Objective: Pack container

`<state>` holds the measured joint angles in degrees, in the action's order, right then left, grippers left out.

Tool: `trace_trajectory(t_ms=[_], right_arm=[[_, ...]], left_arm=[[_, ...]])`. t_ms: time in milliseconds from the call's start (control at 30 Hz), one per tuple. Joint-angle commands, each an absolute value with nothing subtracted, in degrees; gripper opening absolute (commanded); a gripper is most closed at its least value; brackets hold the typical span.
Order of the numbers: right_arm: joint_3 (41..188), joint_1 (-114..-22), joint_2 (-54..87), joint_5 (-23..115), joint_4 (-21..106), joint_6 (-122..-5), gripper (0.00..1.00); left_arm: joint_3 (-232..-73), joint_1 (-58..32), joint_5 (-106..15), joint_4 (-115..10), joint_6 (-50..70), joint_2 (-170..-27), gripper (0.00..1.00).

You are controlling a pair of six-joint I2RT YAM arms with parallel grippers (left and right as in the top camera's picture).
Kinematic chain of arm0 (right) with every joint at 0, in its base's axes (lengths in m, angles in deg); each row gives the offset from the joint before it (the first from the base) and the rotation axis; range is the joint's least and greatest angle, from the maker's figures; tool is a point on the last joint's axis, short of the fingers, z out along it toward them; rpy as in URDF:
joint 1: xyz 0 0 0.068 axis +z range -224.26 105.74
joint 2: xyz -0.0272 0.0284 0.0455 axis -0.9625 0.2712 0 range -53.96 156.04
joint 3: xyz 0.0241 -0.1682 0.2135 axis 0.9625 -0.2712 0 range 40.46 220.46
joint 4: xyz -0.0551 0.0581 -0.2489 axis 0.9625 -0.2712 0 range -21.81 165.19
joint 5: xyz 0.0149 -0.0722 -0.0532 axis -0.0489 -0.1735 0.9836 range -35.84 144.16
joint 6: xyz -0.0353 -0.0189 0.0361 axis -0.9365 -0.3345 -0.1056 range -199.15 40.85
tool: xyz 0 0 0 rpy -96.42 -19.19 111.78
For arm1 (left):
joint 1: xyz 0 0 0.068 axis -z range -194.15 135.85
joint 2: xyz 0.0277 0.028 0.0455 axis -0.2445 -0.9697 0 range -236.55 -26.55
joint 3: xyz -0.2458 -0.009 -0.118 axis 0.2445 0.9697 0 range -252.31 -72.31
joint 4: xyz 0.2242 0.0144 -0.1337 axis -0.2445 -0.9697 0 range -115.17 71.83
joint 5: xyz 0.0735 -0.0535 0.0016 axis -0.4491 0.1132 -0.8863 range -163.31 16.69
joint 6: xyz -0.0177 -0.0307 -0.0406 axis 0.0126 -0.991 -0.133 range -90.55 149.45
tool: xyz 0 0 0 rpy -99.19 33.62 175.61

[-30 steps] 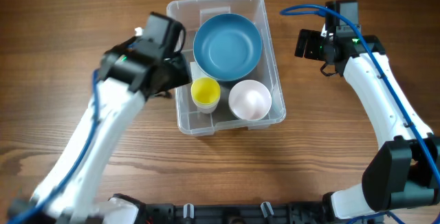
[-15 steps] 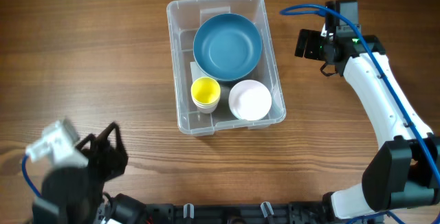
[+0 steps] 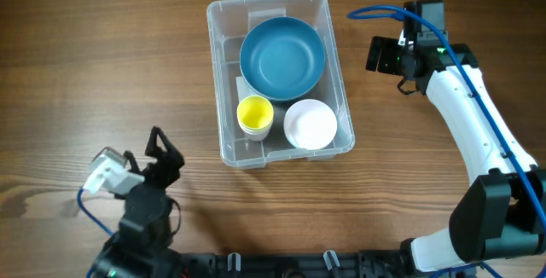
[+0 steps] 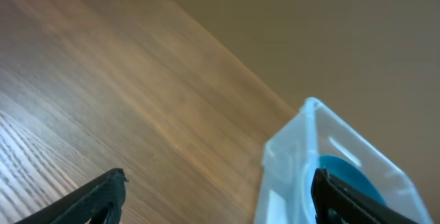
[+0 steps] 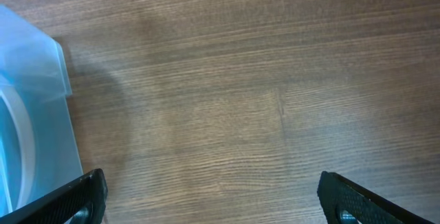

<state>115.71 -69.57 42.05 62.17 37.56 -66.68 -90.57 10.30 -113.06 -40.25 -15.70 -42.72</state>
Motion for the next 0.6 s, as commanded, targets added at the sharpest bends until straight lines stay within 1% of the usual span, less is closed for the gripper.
trace_trajectory(t_ms=[0, 100, 233, 433, 567], right_arm=[[115.51, -69.73, 42.49, 63.35, 37.72, -67.11, 1.00], [115.51, -69.73, 42.49, 63.35, 37.72, -67.11, 1.00], [115.51, -69.73, 42.49, 63.35, 37.72, -67.09, 1.00], [115.51, -69.73, 42.49, 63.35, 37.72, -67.09, 1.00], [115.51, -69.73, 42.49, 63.35, 37.72, -67.14, 1.00]], left_arm=[[-88.28, 10.67, -118.06, -35.77, -12.97, -47.39, 0.88], [-88.28, 10.67, -117.89, -36.30, -12.99, -50.13, 0.87], [-88.28, 10.67, -117.28, -39.29, -13.29, -51.29, 0.84], [-88.28, 10.84, -117.32, -45.85, -21.21, -49.27, 0.84], [-88.28, 11.85, -117.32, -48.10, -21.82, -46.21, 0.83]])
